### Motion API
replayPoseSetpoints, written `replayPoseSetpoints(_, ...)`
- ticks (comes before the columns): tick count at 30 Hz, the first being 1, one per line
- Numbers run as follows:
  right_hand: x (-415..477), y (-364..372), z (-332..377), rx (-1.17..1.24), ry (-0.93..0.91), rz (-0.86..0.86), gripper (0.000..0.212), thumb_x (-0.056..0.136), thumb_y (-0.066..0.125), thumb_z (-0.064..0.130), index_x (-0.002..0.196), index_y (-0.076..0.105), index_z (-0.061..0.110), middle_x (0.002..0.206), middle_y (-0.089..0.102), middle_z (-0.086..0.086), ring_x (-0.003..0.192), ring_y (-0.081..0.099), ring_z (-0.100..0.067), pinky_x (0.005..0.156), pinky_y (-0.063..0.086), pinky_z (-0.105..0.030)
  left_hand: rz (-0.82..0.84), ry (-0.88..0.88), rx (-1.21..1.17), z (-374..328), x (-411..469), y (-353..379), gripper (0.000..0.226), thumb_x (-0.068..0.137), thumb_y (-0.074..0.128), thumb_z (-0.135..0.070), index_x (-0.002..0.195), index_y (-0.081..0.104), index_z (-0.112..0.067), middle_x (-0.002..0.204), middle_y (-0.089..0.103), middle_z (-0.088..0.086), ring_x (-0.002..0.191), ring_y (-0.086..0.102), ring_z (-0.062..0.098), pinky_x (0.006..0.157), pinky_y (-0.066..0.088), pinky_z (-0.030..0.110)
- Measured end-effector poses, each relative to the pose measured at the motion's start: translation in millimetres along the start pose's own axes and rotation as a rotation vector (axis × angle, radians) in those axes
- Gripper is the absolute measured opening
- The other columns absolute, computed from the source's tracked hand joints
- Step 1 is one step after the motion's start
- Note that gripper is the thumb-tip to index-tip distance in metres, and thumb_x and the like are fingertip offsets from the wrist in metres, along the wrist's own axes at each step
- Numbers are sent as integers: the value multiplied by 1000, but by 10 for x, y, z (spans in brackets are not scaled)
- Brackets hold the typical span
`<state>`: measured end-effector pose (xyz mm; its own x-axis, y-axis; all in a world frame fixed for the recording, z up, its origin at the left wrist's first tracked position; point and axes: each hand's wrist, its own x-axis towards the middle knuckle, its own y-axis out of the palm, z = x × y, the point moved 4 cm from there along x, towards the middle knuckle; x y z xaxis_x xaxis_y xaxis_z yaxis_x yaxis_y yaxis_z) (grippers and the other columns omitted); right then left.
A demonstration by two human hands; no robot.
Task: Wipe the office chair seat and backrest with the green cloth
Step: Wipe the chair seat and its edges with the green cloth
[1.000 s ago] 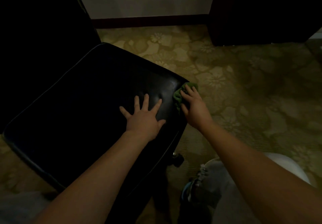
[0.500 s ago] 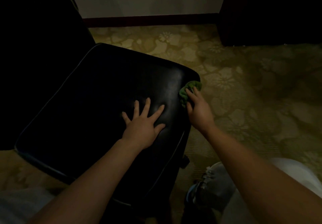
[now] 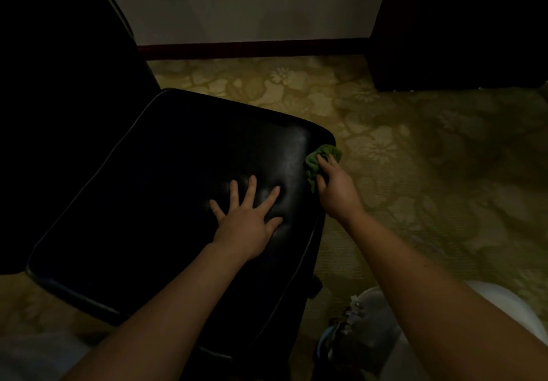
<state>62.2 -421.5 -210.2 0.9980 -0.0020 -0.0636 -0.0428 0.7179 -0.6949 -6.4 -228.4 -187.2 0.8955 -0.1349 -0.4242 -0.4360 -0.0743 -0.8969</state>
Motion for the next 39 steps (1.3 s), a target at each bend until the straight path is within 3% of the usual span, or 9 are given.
replayPoseSetpoints(5,-199,45,-96,29,-9,-19,50,97,52,8,146,44,11,157,32,-15,145,31,-26,111,17,-16,-12,-5,7,2,1,31,63,101,29,-63,153,-5,-52,166,-23,0,151,-22,37,112,0,75)
replayPoseSetpoints(9,37,-36,-117,8,-16,18,50,98,50,6,147,42,10,158,29,-16,146,29,-29,116,19,-26,-8,-6,6,-5,-3,22,63,101,27,-63,153,-6,-52,166,-23,0,151,-22,37,112,-1,74)
replayPoseSetpoints(16,163,-14,-38,27,-1,31,49,98,50,7,147,43,8,158,30,-18,146,29,-30,118,21,-30,20,-29,-9,-46,78,-26,63,102,27,-62,154,-6,-51,166,-24,2,150,-23,40,110,0,76)
replayPoseSetpoints(22,-166,148,-52,42,-30,-4,50,97,51,6,146,44,8,158,30,-17,147,27,-27,117,17,-26,1,-49,-28,-69,101,-20,63,102,27,-62,154,-6,-50,166,-24,2,150,-23,40,110,-2,76)
replayPoseSetpoints(28,63,77,-69,78,-5,10,49,99,48,6,147,42,8,159,26,-17,148,25,-27,115,15,-21,13,-65,-9,-74,113,-17,63,102,25,-62,153,-8,-51,166,-24,2,150,-24,38,111,-1,75)
replayPoseSetpoints(34,82,37,-91,76,-16,69,50,100,49,10,149,40,11,160,26,-14,147,26,-27,117,19,-27,40,-82,-27,-101,171,-63,63,102,27,-62,154,-8,-51,166,-24,2,150,-23,40,110,1,77)
replayPoseSetpoints(39,-200,153,-154,117,1,21,50,99,49,8,149,40,12,159,28,-14,147,26,-24,115,16,-20,24,-89,-31,-107,171,-58,63,102,26,-62,154,-8,-51,166,-24,2,150,-23,39,111,0,77)
